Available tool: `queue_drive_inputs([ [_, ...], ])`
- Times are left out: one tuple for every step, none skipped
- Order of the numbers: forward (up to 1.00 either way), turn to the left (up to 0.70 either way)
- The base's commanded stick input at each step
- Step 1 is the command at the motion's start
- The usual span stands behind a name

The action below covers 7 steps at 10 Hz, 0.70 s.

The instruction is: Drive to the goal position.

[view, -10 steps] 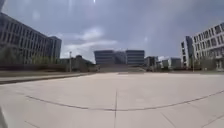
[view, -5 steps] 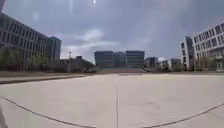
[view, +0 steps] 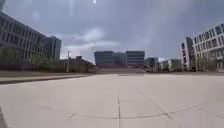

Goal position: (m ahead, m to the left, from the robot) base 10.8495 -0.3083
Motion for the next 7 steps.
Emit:
queue_drive_inputs([
  [1.0, 0.0],
  [1.0, 0.0],
  [1.0, 0.0],
  [1.0, 0.0],
  [1.0, 0.0],
  [1.0, 0.0],
  [1.0, 0.0],
])
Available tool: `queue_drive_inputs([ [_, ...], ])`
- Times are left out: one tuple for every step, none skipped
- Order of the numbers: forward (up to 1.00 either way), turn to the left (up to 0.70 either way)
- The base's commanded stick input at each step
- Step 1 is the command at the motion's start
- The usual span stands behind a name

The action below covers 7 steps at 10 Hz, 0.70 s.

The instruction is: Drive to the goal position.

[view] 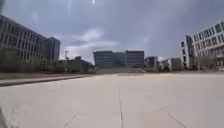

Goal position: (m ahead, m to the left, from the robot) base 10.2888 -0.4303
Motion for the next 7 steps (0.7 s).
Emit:
queue_drive_inputs([
  [1.0, 0.0],
  [1.0, 0.0],
  [1.0, 0.0],
  [1.0, 0.0],
  [1.0, 0.0],
  [1.0, 0.0],
  [1.0, 0.0],
])
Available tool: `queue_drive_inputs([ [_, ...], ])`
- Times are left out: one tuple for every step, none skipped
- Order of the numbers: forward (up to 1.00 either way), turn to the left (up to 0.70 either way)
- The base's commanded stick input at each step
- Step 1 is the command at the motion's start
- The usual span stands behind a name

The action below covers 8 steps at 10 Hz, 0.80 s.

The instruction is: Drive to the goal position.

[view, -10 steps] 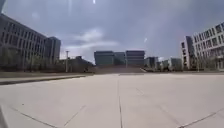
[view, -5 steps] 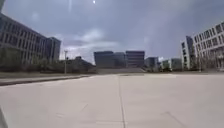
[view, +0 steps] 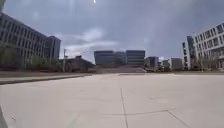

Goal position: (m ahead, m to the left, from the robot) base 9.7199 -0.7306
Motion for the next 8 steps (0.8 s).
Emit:
queue_drive_inputs([
  [1.0, 0.0],
  [1.0, 0.0],
  [1.0, 0.0],
  [1.0, 0.0],
  [1.0, 0.0],
  [1.0, 0.0],
  [1.0, 0.0],
  [1.0, 0.0],
])
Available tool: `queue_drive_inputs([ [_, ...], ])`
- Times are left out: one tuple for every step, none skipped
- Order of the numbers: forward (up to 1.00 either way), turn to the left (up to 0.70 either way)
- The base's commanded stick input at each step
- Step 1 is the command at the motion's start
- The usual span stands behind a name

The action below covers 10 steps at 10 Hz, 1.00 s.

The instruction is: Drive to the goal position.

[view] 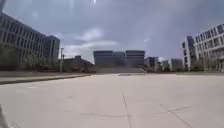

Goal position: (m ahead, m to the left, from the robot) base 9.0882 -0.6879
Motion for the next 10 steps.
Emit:
queue_drive_inputs([
  [1.0, 0.0],
  [1.0, 0.0],
  [1.0, 0.0],
  [1.0, 0.0],
  [1.0, 0.0],
  [1.0, 0.0],
  [1.0, 0.0],
  [1.0, 0.0],
  [1.0, 0.0],
  [1.0, 0.0],
])
